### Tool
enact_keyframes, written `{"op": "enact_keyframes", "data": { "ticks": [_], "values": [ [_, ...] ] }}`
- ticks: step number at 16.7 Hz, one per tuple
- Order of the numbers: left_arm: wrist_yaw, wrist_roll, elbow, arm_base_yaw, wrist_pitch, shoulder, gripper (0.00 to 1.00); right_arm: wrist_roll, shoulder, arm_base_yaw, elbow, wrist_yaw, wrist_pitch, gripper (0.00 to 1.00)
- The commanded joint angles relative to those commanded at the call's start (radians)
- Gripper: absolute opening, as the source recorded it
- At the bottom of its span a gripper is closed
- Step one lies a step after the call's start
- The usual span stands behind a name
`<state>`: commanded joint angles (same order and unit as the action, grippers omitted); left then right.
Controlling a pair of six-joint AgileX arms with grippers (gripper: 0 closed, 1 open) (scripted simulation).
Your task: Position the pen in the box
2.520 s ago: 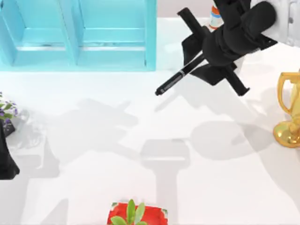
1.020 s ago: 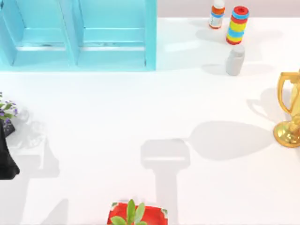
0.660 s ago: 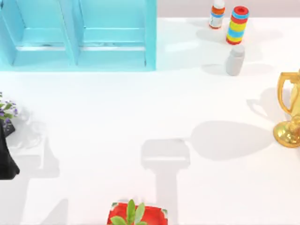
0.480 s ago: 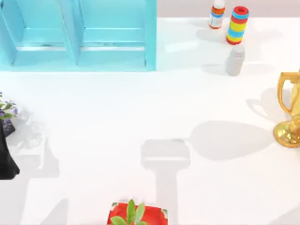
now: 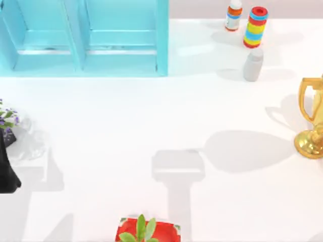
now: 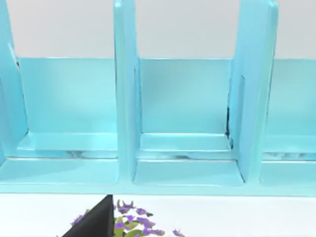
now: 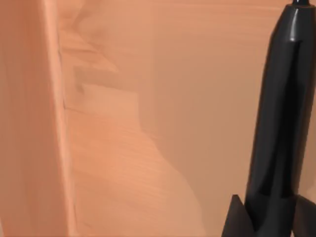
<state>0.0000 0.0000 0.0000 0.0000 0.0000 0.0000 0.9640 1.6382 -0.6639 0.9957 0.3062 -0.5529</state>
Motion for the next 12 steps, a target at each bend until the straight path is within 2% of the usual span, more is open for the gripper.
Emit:
{"op": "enact_keyframes", "data": {
  "ticks": [6, 12],
  "values": [
    [0.0, 0.0, 0.0, 0.0, 0.0, 0.0, 1.0, -0.012, -0.001, -0.026, -0.015, -0.001, 0.008, 0.0],
    [0.0, 0.0, 0.0, 0.0, 0.0, 0.0, 1.0, -0.012, -0.001, -0.026, -0.015, -0.001, 0.008, 0.45]
  ]
}}
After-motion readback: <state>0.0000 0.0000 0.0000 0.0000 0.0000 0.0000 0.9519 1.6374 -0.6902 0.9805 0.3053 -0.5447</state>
